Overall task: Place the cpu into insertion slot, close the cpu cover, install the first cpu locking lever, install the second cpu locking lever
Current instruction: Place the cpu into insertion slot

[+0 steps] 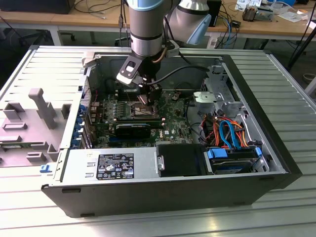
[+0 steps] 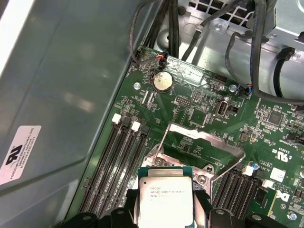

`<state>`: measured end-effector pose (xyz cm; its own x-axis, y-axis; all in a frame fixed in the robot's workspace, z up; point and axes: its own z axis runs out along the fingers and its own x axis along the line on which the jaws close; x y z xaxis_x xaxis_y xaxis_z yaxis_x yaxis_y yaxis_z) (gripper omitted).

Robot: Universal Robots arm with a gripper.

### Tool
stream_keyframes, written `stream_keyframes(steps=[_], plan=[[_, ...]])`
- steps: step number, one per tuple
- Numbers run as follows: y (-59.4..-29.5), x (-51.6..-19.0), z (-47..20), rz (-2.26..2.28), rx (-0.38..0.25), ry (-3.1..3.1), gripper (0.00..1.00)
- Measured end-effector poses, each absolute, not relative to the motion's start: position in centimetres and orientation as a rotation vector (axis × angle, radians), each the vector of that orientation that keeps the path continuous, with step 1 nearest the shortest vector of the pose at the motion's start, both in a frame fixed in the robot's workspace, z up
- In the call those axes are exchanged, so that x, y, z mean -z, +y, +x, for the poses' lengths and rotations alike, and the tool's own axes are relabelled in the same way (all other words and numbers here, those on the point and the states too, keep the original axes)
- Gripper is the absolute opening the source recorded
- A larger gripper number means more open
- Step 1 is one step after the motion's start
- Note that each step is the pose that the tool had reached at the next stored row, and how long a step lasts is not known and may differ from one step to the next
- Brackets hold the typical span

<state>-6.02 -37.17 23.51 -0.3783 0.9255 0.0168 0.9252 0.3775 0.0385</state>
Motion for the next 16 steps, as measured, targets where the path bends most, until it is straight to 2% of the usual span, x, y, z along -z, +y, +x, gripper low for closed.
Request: stream_keyframes(steps=[16], plan=[[-37.17, -23.46, -6.02, 1.767, -0.065, 2.587, 0.55]])
